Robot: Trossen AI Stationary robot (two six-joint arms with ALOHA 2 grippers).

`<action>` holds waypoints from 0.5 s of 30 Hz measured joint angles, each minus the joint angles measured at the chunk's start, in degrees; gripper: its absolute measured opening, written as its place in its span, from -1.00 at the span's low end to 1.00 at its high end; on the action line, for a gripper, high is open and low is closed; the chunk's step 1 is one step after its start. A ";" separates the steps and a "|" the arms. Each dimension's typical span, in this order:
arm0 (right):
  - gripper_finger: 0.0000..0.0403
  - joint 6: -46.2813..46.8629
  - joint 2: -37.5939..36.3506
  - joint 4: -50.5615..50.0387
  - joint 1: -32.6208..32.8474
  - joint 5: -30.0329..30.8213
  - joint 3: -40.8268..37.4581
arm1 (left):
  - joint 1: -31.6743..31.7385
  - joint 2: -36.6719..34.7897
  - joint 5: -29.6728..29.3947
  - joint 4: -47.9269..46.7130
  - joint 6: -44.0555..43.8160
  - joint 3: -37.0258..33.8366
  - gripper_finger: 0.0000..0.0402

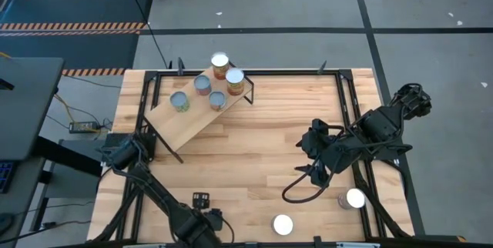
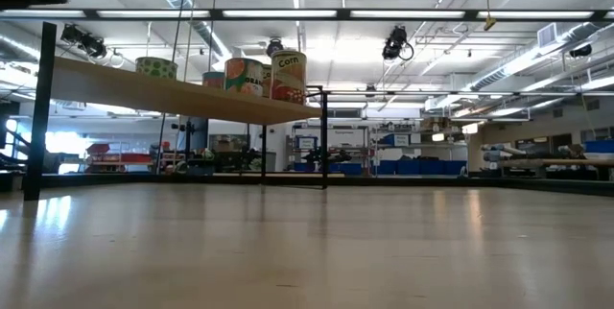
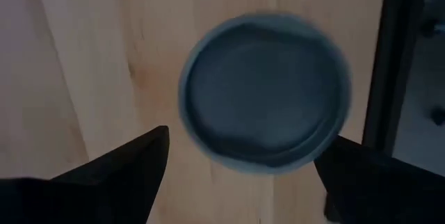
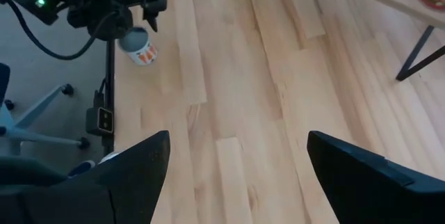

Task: Pick and place cans onto a shelf
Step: Put the canned carrots on the shelf

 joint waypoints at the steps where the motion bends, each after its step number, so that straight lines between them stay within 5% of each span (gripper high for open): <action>1: 0.73 0.16 0.00 -0.01 0.04 -0.58 0.00 | 0.09 0.00 -0.08 0.82 0.17 0.00 0.76; 11: 0.73 1.42 0.00 0.04 0.04 -1.38 0.00 | -0.02 -0.07 -6.82 7.37 -1.72 -0.83 0.76; 15: 0.73 1.98 0.00 0.13 0.05 -1.57 0.00 | 0.35 0.00 -4.08 16.25 -3.34 -4.99 0.76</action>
